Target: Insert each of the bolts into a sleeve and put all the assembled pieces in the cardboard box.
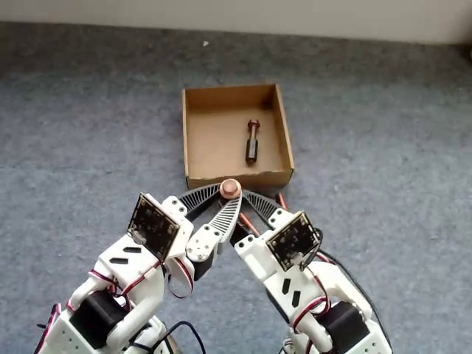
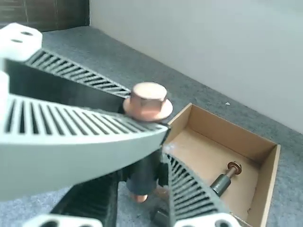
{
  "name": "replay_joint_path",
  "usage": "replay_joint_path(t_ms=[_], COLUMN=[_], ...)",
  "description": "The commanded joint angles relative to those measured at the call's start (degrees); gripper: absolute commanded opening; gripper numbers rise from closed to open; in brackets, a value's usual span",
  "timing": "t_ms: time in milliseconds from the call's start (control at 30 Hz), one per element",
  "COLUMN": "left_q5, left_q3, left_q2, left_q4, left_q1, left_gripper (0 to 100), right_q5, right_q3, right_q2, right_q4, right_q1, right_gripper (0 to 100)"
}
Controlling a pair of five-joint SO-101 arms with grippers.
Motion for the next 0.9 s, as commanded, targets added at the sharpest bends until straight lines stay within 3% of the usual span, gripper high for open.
replay_joint_path(t_ms=[0, 500, 567, 867], left_q5=[-0.4, -1.0, -3.9, -12.2], left_q3=[-0.3, -7.6, -8.9, -6.4], left_q2=[-0.5, -0.5, -0.5, -0.5], left_q4=[1.5, 11.0, 11.8, 12.9], left_q1=[0.3, 0.2, -0.3, -15.4], left_gripper=[10, 17, 16, 3], right_q5=[-0.5, -0.4, -0.5, -0.2], right_q3=[-1.0, 1.2, 1.3, 6.0], right_q2=[-1.3, -1.3, -1.3, -1.1], right_q4=[-2.1, -2.1, -2.0, -2.0], right_q1=[2.2, 2.7, 4.5, 10.6], right_gripper=[0.5, 0.5, 0.5, 0.5])
